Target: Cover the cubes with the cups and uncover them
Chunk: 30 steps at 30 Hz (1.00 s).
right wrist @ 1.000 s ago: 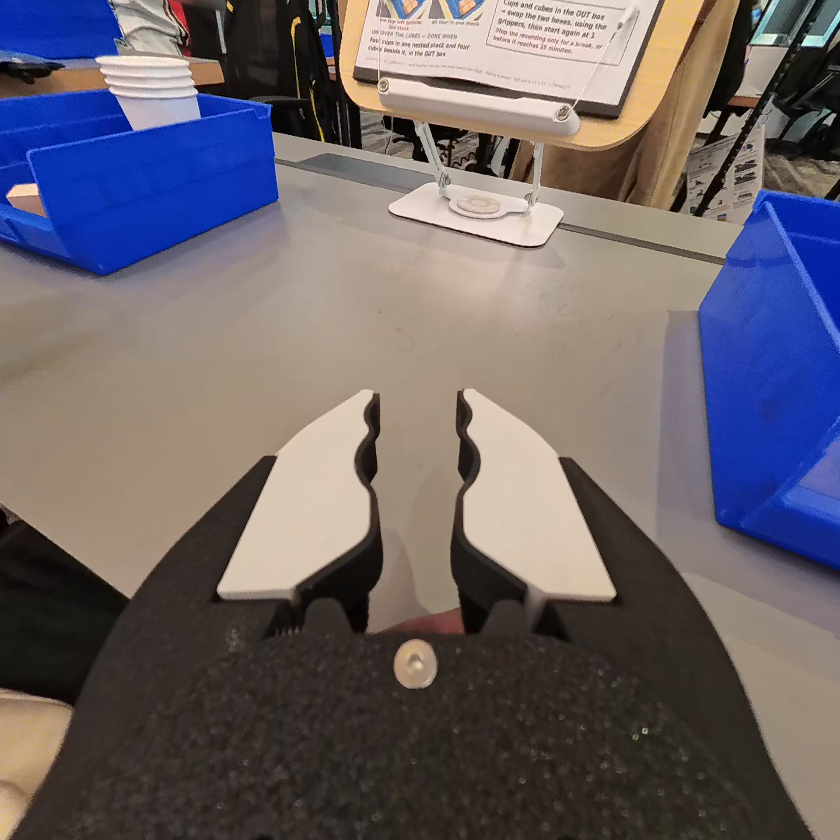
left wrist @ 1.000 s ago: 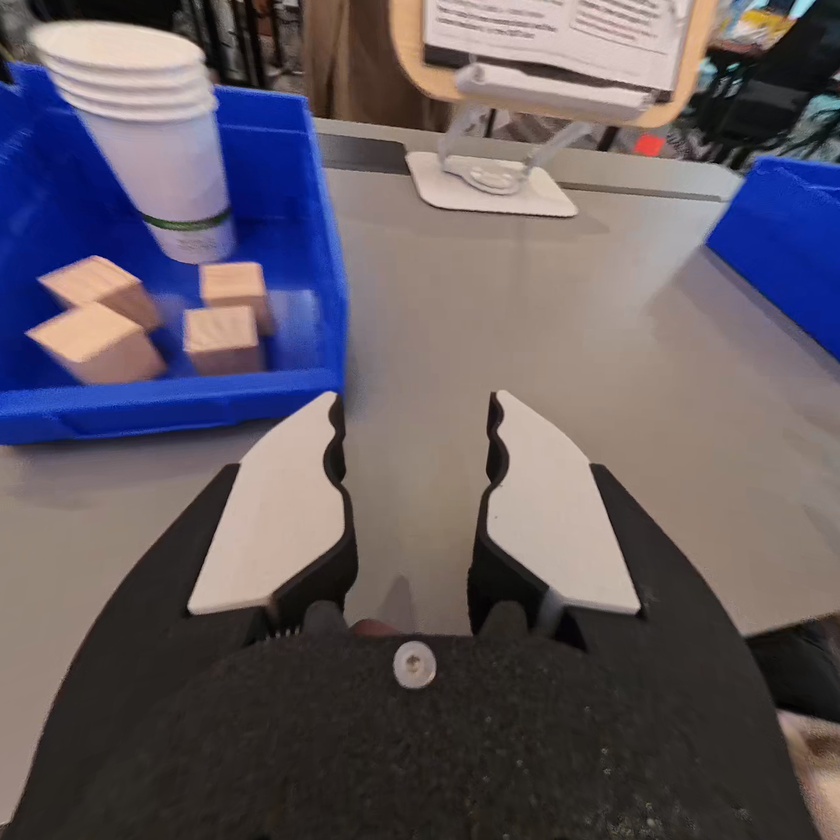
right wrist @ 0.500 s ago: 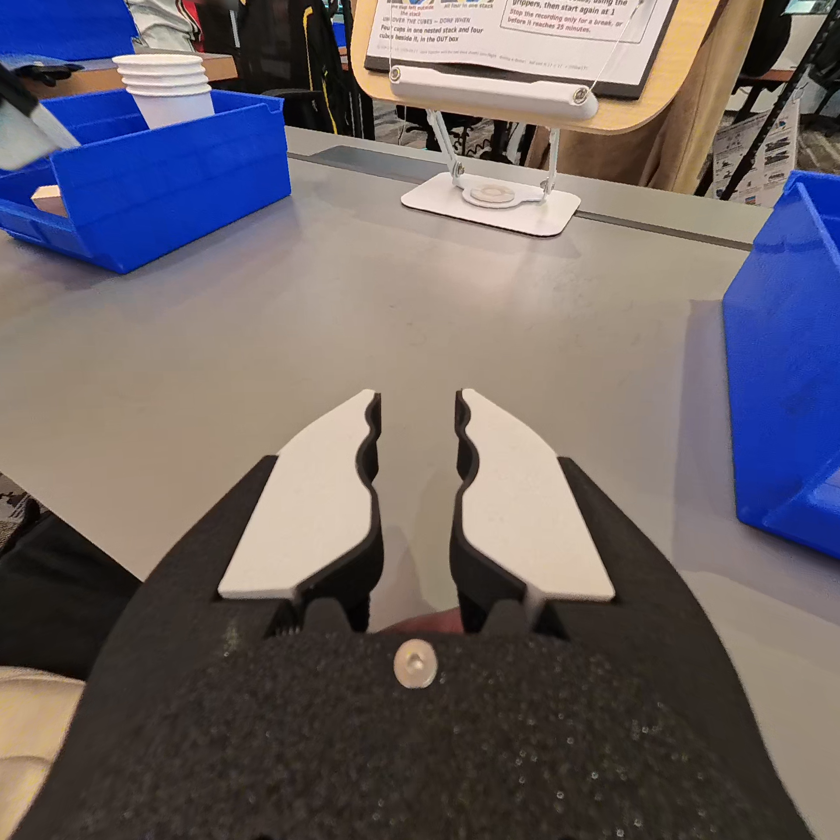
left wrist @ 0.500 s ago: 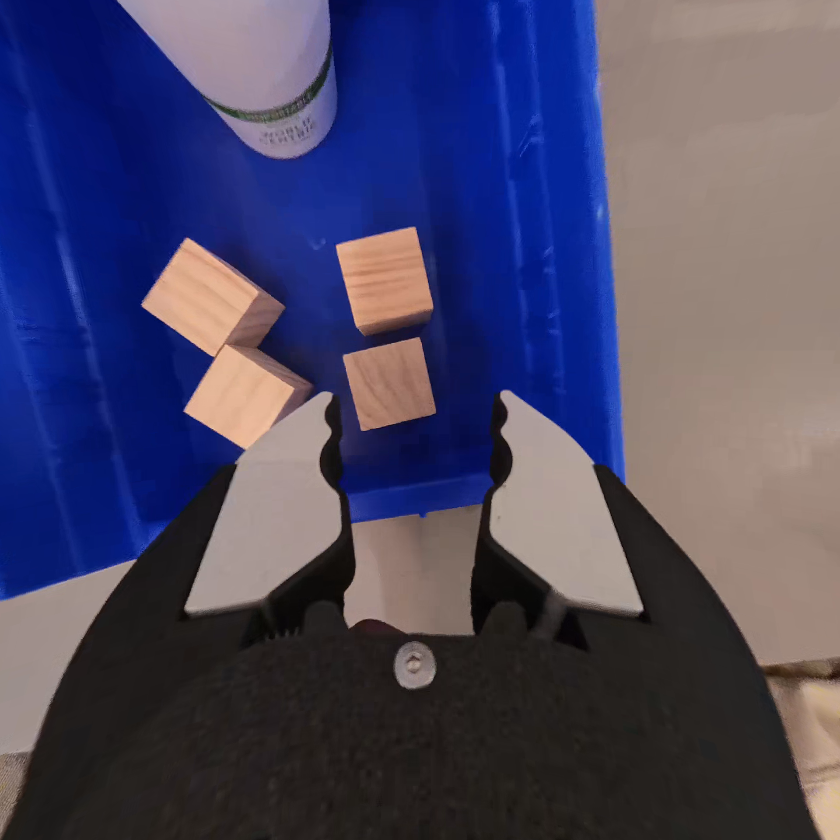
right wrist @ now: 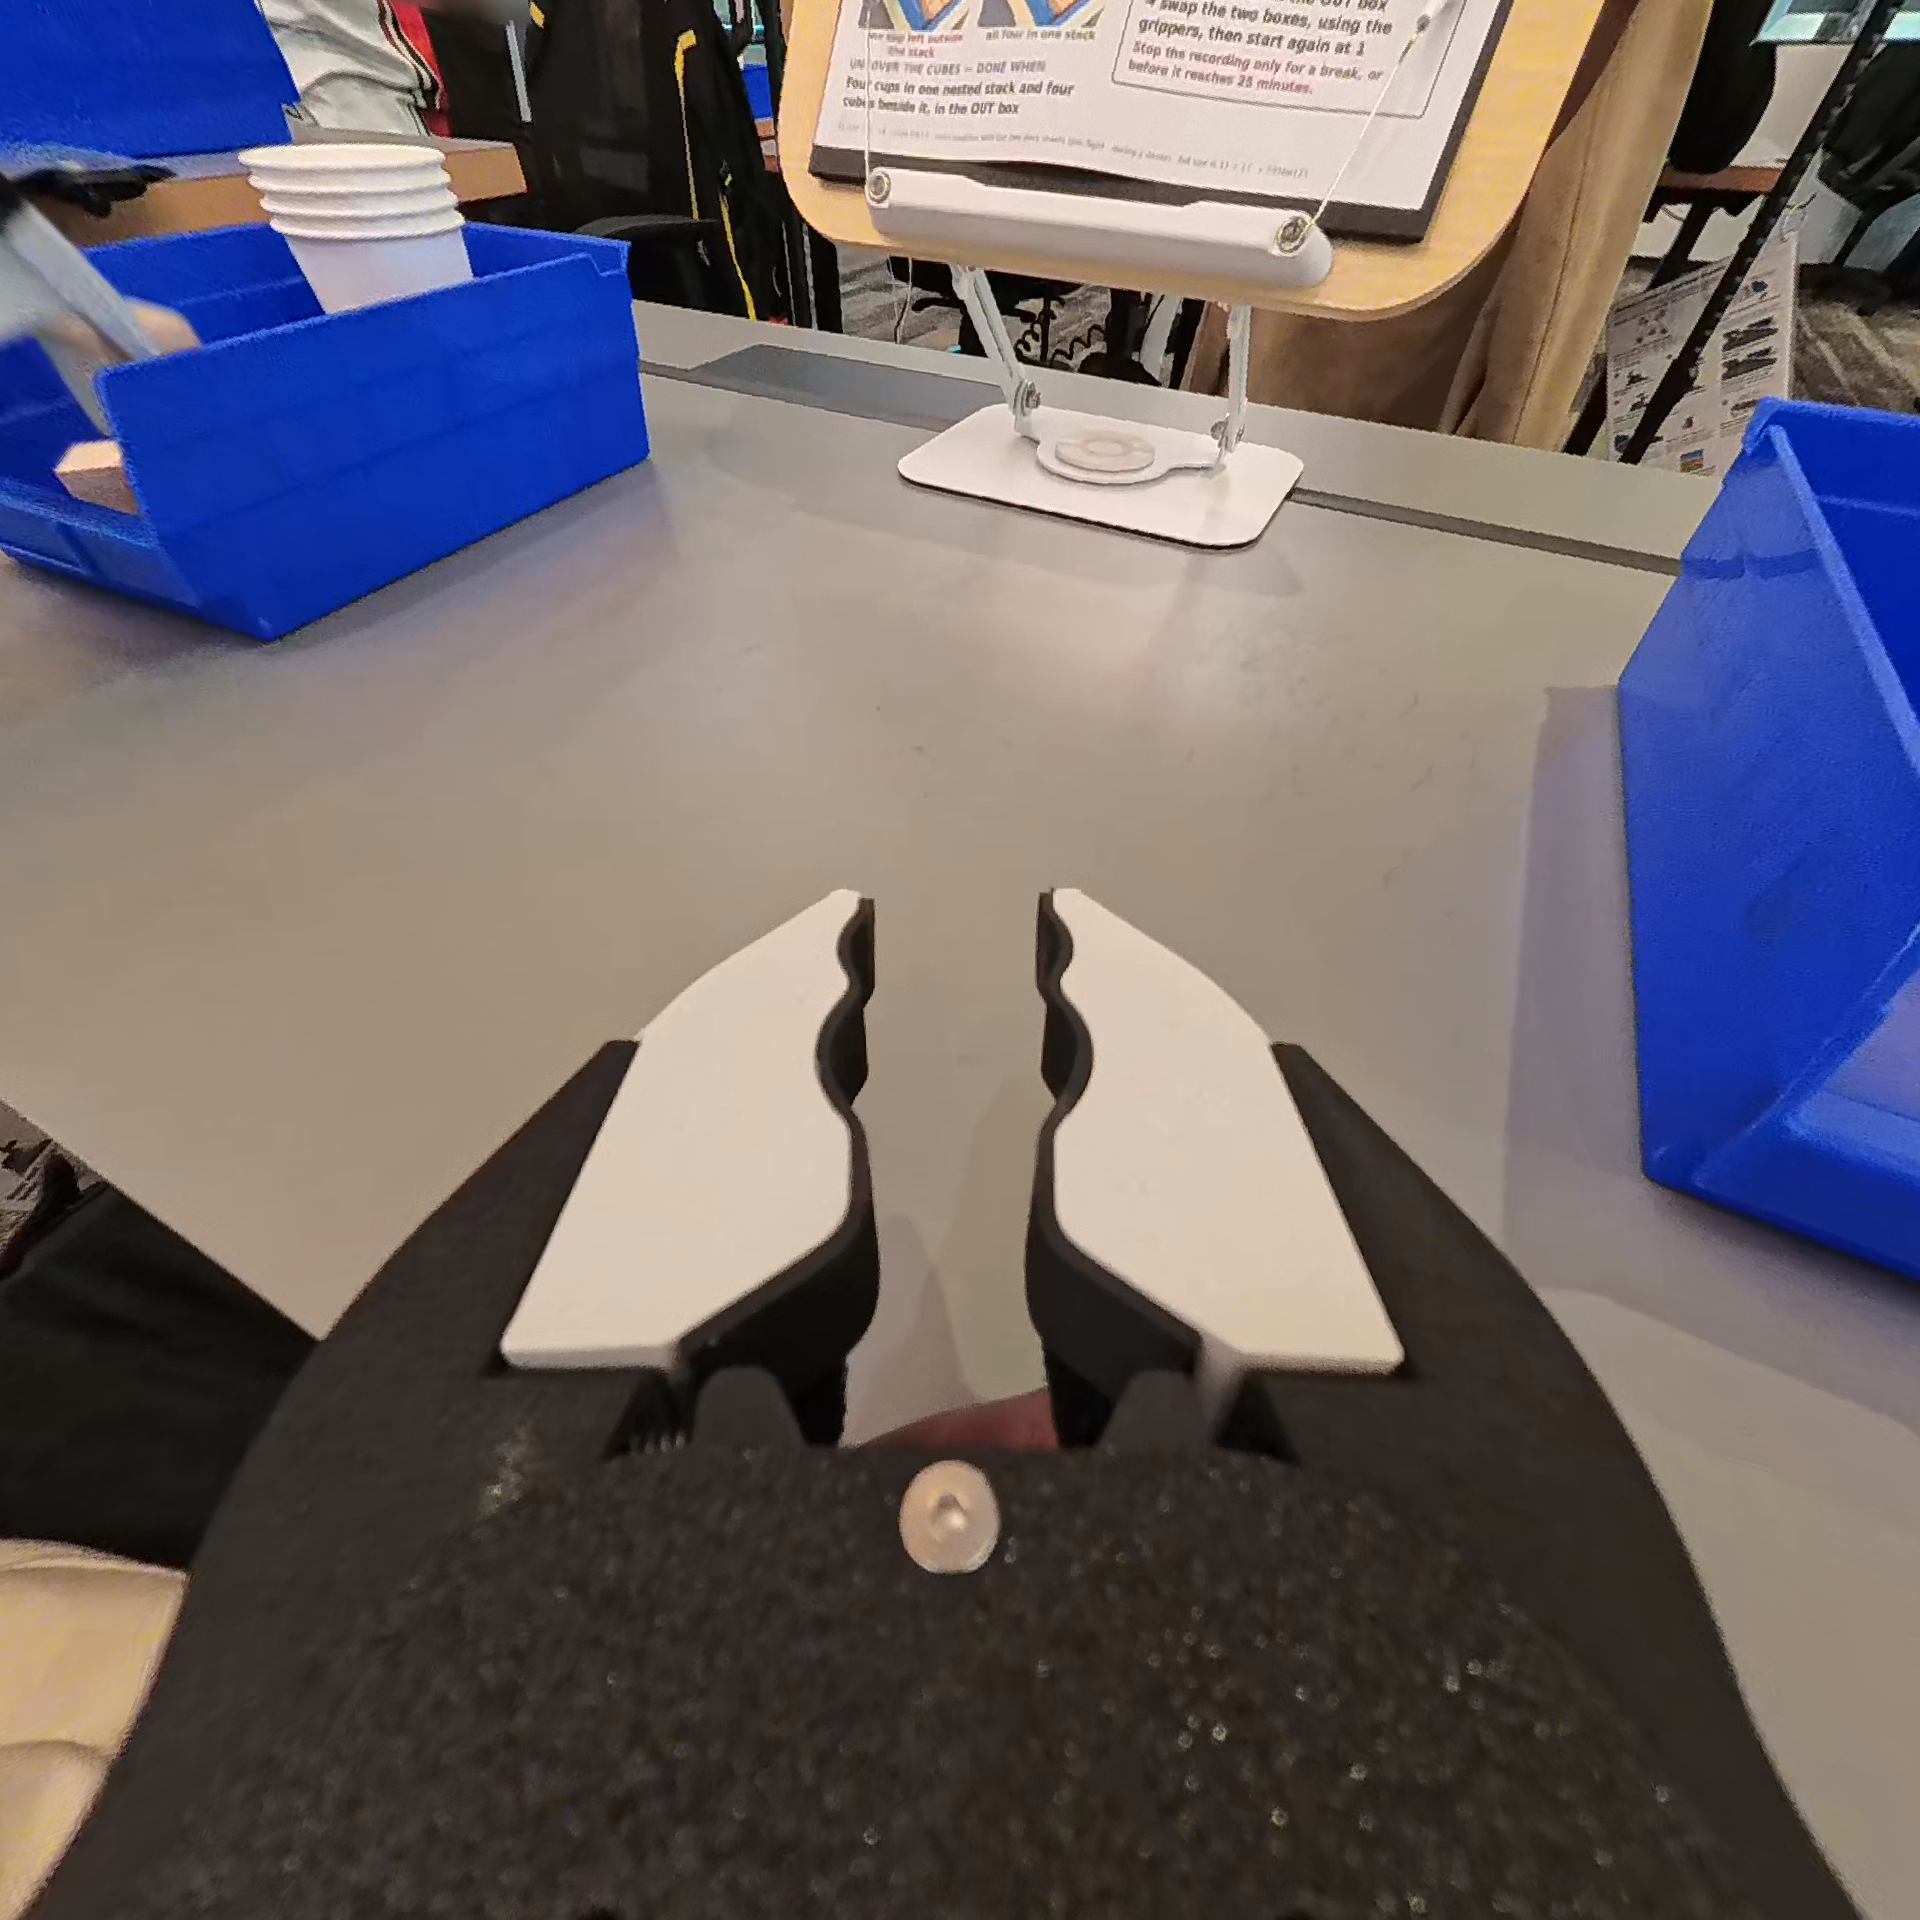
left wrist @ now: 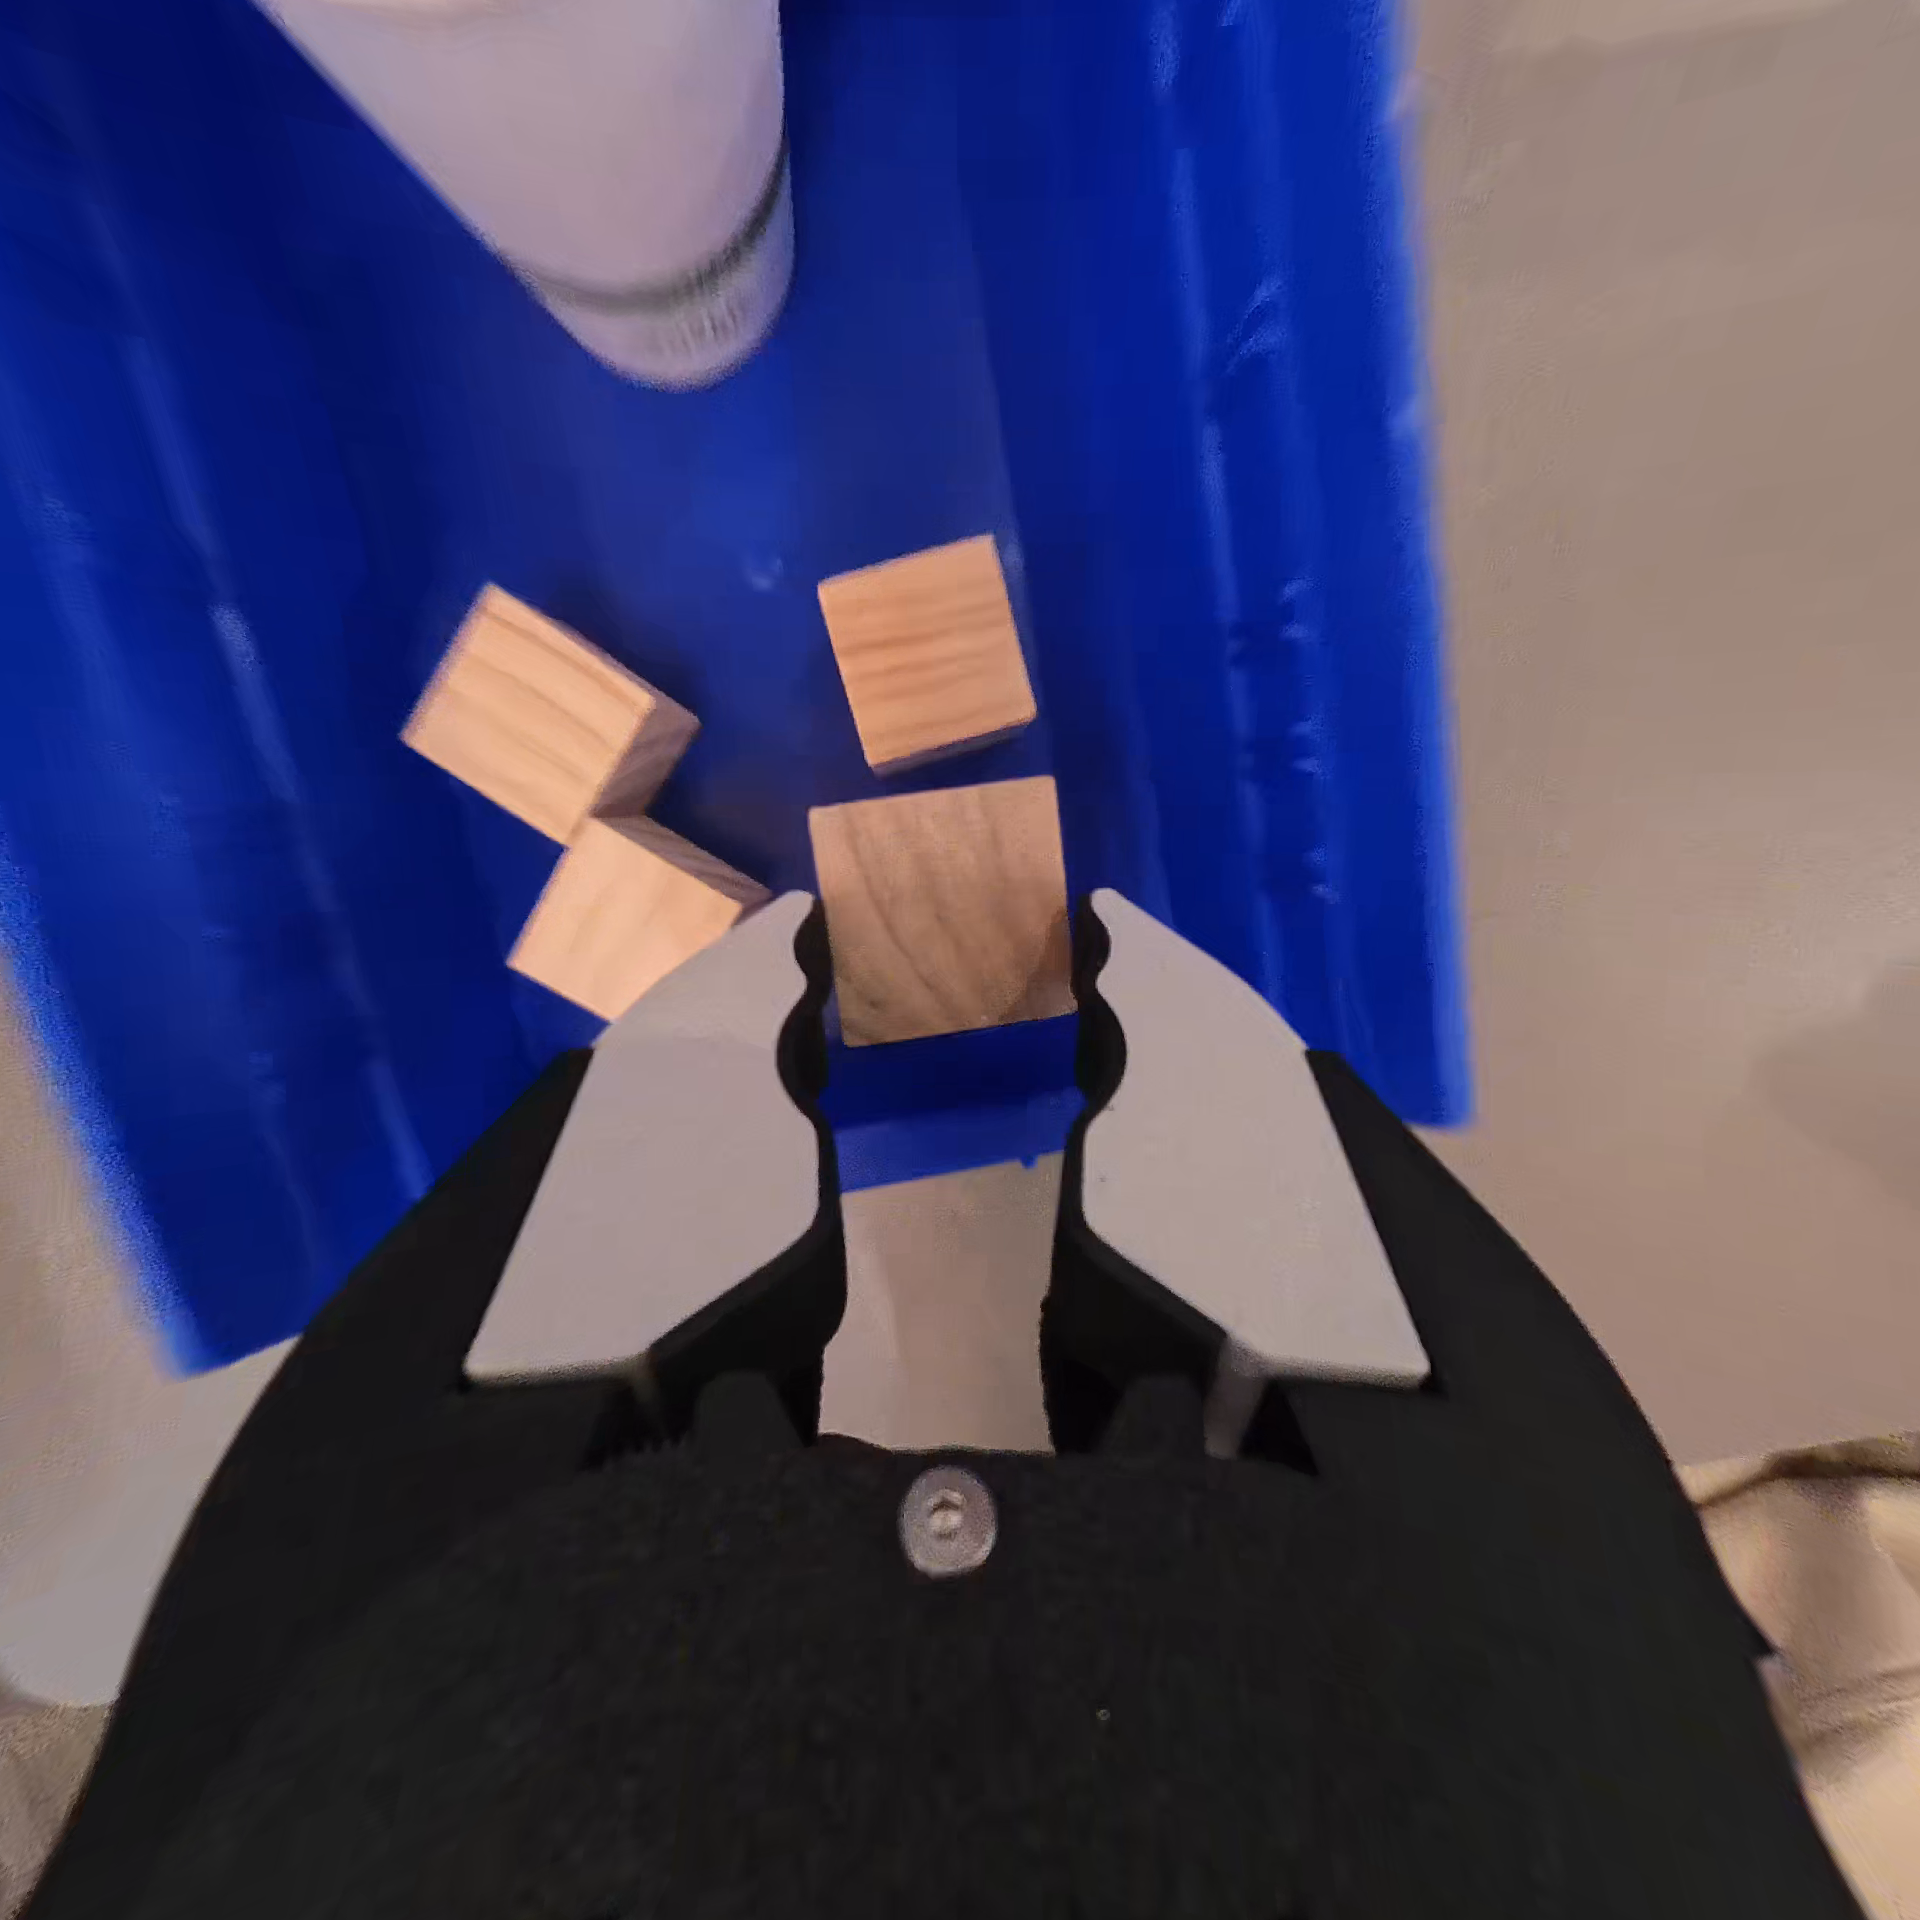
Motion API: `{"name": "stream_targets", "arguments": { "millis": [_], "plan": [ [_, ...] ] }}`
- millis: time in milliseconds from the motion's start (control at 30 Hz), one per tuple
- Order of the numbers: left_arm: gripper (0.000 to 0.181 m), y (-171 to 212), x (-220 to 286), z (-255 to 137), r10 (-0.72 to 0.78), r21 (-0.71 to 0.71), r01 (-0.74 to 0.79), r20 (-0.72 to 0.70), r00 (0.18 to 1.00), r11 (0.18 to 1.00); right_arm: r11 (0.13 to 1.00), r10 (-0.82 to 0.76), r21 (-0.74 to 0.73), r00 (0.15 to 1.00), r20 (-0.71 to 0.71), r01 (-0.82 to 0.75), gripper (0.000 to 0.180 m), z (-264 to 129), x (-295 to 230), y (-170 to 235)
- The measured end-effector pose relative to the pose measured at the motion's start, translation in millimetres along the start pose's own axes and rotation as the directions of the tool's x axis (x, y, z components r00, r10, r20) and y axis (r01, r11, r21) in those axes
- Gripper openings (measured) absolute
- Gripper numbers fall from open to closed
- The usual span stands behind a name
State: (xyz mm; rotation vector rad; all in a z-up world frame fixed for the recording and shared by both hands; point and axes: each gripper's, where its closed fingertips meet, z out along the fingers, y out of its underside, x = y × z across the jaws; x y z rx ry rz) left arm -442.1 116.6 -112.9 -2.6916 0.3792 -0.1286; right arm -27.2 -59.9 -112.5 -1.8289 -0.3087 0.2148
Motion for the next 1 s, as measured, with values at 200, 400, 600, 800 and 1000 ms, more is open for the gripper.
{"name": "stream_targets", "arguments": {
  "millis": [200, 400, 600, 800, 1000],
  "plan": [
    [0.044, -35.1, 140.0, -73.4, 0.605, 0.354, -0.539, -0.104, 0.79, 0.764, 1.0, 0.004, -0.007, 1.0, -0.01, -0.004, 0.029, 3.1, 5.0, 1.8],
    [0.045, 19.2, 246.7, 17.5, 0.892, 0.14, -0.894, -0.23, 0.389, 0.426, 1.0, -0.016, -0.007, 1.0, -0.007, 0.016, 0.028, 2.3, 0.4, 1.2],
    [0.045, 38.6, 271.2, 58.1, 0.9, 0.115, -0.932, -0.323, 0.293, 0.345, 1.0, -0.022, -0.011, 1.0, -0.001, 0.022, 0.027, 0.9, -1.2, 3.6],
    [0.065, 26.0, 263.6, 41.4, 0.898, 0.169, -0.898, -0.256, 0.358, 0.407, 0.997, -0.061, -0.048, 0.992, 0.108, 0.066, 0.033, 8.9, -17.6, 7.1],
    [0.063, 28.9, 229.8, -16.7, 0.693, 0.471, -0.571, -0.132, 0.709, 0.673, 0.81, -0.477, -0.097, 0.747, 0.463, 0.578, 0.059, 39.4, -71.4, -9.6]
  ]
}}
